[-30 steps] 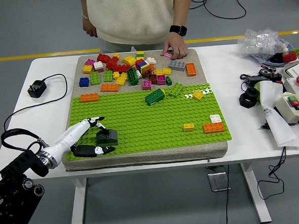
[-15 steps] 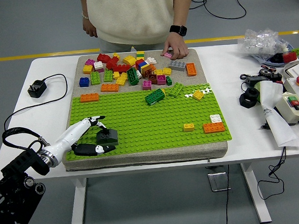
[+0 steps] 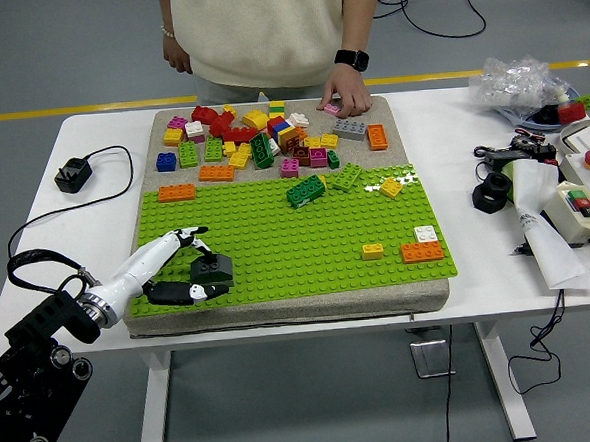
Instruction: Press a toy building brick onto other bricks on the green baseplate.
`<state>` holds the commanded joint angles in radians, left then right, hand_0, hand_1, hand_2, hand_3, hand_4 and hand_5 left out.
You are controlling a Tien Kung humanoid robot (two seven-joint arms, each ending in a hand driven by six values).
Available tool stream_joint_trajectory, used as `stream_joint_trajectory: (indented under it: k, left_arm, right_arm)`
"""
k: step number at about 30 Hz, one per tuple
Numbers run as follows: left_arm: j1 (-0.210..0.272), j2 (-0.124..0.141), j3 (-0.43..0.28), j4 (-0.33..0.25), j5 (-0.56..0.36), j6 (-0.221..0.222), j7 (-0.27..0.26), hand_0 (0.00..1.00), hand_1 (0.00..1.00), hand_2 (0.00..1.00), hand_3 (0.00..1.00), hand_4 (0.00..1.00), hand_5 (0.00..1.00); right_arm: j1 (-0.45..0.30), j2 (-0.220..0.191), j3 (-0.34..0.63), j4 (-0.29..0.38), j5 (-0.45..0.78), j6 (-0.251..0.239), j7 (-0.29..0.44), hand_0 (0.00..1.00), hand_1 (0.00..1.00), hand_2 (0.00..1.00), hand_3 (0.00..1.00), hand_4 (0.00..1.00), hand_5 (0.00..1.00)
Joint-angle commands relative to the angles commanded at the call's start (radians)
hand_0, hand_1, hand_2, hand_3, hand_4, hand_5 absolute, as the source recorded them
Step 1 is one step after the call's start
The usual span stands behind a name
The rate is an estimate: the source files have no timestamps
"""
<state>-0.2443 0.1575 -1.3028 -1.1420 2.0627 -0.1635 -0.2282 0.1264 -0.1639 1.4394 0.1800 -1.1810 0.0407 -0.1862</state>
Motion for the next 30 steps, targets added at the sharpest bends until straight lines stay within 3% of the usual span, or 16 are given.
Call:
stream_joint_trajectory:
  k: [23, 30]
  left_arm:
    - [-0.002, -0.001, 0.003, 0.016, 0.003, -0.003, 0.003, 0.998, 0.964, 0.961, 0.57, 0.966, 0.468]
    - [0.008, 0.006, -0.013, -0.043, -0.022, -0.006, 0.0, 0.998, 0.958, 0.951, 0.57, 0.965, 0.466]
  right_arm:
    - [0.001, 0.0, 0.0, 0.0, 0.005, -0.001, 0.001, 0.788, 0.701, 0.752, 0.762, 0.998, 0.692]
    - [0.001, 0.0, 0.001, 0.0, 0.004, -0.001, 0.001, 0.787, 0.701, 0.752, 0.762, 0.998, 0.692]
